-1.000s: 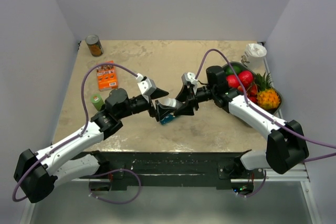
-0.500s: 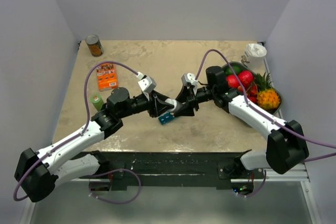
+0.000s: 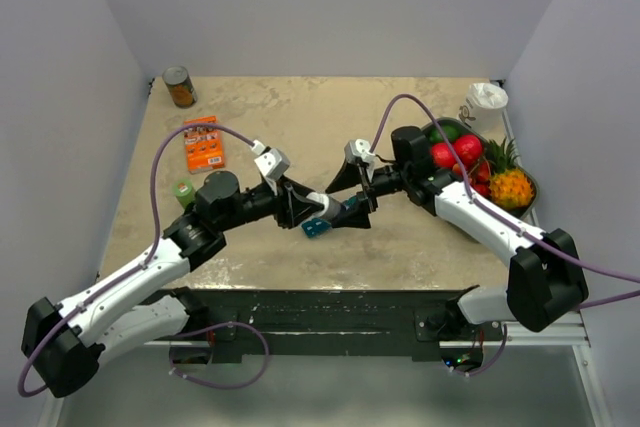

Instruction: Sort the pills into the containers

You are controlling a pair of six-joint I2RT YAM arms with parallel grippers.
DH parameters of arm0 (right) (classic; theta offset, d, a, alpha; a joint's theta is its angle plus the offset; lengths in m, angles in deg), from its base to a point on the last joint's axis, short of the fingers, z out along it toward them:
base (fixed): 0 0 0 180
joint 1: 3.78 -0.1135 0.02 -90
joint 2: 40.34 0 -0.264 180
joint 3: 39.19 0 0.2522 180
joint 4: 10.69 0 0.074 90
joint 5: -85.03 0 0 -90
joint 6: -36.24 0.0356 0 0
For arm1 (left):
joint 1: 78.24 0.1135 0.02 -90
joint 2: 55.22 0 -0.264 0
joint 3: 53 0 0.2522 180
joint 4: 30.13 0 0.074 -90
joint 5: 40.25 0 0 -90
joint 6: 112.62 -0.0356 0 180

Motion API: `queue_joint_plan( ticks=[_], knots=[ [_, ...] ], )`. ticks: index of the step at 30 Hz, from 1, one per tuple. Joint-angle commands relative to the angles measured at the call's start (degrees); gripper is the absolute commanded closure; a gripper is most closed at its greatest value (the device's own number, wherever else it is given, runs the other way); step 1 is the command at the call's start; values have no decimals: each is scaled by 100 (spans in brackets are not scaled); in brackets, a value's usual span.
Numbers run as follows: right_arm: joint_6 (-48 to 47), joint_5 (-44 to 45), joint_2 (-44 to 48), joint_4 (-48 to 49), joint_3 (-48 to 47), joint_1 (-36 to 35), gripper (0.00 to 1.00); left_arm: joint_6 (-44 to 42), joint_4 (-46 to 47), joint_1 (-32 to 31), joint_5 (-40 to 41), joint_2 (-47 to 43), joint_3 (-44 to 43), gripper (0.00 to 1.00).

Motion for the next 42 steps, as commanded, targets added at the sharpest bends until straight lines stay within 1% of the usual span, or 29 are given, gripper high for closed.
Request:
queue_joint_plan(
  ticks=[1,2,3,5,6,8,9,11,12,15,16,18,21,24,28,29,30,33,34,35,38,39,40,42],
  knots=[
    [-37,417,109,107,-165,52,1,175,-821,56,993,-675,64,100],
    [-29,609,118,98,-174,43,1,219,-918,82,1421,-763,64,100],
    [-37,742,127,80,-183,52,1,272,-1424,178,1687,-920,55,100],
    [-90,970,144,37,-201,78,1,360,-1849,372,2344,-1018,-50,100],
    [-116,1189,162,27,-209,96,1,386,-2242,669,2592,-1018,-102,100],
    [-108,1349,179,45,-201,157,1,352,-2578,1083,2961,-896,-278,100],
    [-64,1428,179,88,-192,166,1,299,-2815,1441,3112,-817,-348,100],
    [-46,1446,206,106,-192,236,1,89,-3001,1769,3498,-450,-507,100],
    [-11,1455,223,133,-175,245,1,9,-3019,2110,3587,-282,-577,100],
    [15,1429,267,177,-157,271,1,-307,-2889,2612,3833,421,-797,100],
    [24,1411,285,177,-148,271,1,-456,-2801,2701,3929,597,-884,100],
    [42,1402,285,194,-139,280,1,-553,-2625,2938,3869,1124,-1008,100],
    [51,1385,311,203,-131,289,1,-694,-2536,3105,4009,1819,-1289,100],
    [59,1367,329,221,-130,289,1,-809,-2273,3246,4132,2180,-1360,100],
    [77,1349,311,238,-122,289,1,-835,-2097,3510,3957,2567,-1456,100],
    [77,1341,294,238,-113,298,1,-844,-2088,3545,3974,2715,-1500,96],
    [77,1341,302,238,-113,298,1,-844,-2088,3572,3983,2787,-1561,95],
    [68,1349,294,238,-113,298,1,-783,-2079,3660,3948,3015,-1658,88],
    [77,1349,302,247,-113,307,1,-739,-2070,3677,3870,3059,-1685,79],
    [77,1349,294,247,-104,307,1,-712,-2097,3695,3869,3138,-1720,73],
    [77,1349,285,238,-113,307,1,-721,-2149,3713,3851,3235,-1843,66],
    [77,1349,276,238,-113,315,1,-721,-2167,3730,3860,3244,-1887,63],
    [68,1349,285,238,-113,307,1,-712,-2176,3739,3886,3244,-1905,54],
    [68,1349,285,230,-113,315,1,-677,-2228,3765,3887,3236,-1948,52]
  ],
)
